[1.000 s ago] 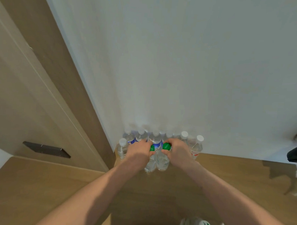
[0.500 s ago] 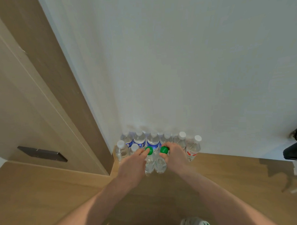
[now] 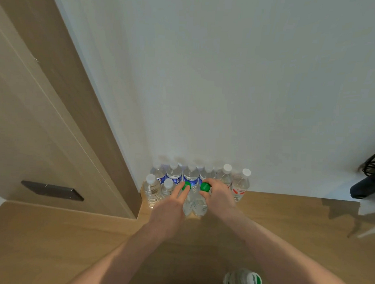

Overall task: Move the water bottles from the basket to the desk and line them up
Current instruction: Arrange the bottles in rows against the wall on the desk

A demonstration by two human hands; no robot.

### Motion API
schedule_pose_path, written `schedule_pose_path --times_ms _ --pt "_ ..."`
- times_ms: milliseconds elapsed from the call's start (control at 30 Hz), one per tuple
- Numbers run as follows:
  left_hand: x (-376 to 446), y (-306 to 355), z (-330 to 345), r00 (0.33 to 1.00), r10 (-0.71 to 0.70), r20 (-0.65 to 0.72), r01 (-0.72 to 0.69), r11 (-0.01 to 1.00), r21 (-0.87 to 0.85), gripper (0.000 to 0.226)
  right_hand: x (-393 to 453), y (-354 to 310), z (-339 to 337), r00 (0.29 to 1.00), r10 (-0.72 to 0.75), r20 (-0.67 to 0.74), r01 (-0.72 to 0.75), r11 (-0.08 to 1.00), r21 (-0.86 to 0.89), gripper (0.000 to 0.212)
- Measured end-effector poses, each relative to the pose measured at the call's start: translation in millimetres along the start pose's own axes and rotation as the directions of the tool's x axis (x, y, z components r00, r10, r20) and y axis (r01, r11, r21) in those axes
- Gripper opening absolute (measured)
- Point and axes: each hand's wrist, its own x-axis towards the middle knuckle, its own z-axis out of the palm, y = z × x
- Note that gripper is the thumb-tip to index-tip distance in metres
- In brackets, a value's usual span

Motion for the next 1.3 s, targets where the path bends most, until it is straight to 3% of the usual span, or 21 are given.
schedule_pose_path --times_ms 100,233,367,533,733,833,967,1067,1133,1300 --pt "9.9 -2.0 -1.0 1.0 0.006 -0.018 -0.006 1.0 0.012 0.078 -0.5 0.4 -1.4 1.0 0.0 0.009 0.0 1.0 0.001 0.036" --pt "29.6 -4.7 -9.1 1.0 -0.002 0.011 0.003 0.994 -0.111 0.057 -2.6 -0.8 -1.1 1.0 0.003 0.018 -0.003 1.0 -0.021 0.037" --pt "45.1 -4.9 -18.2 0.999 0.004 -0.048 -0.011 0.989 -0.147 0.034 -0.4 -1.7 -5.8 0.998 0.046 0.051 -0.045 0.999 -0.03 0.039" --pt "44.9 -1.2 -16.8 0.996 -0.013 -0.085 -0.001 0.987 -0.162 0.034 -2.2 -3.9 -9.2 0.995 0.074 0.072 -0.072 0.997 -0.033 0.043" --pt "34.7 -0.1 -19.5 0.998 -0.01 -0.069 -0.002 0.986 -0.165 0.043 -9.8 -2.7 -18.6 0.988 0.088 0.126 -0.085 0.996 -0.023 0.066" --pt "16.1 2.1 -27.7 0.997 -0.006 -0.081 -0.011 0.98 -0.198 0.051 -32.0 0.1 -39.0 0.99 0.054 0.129 -0.06 0.997 0.041 0.061" --pt "-22.1 8.2 -37.8 0.99 0.008 -0.139 -0.05 0.951 -0.307 0.045 -85.8 21.2 -90.7 0.994 0.033 0.105 -0.047 0.99 0.131 0.047" --pt "-54.1 29.1 -37.1 0.979 0.115 -0.169 -0.179 0.884 -0.432 0.04 -131.4 55.0 -134.8 0.992 0.044 0.114 -0.049 0.998 0.042 0.043" --pt "-72.6 48.9 -34.1 0.976 0.181 -0.118 -0.216 0.852 -0.477 0.036 -159.7 78.7 -159.4 0.988 0.082 0.132 -0.076 0.996 -0.051 0.044" --pt "-98.0 107.9 -12.8 0.96 0.279 0.017 -0.244 0.864 -0.44 0.041 -209.9 138.6 -187.5 0.957 0.218 0.193 -0.194 0.972 -0.136 0.047"
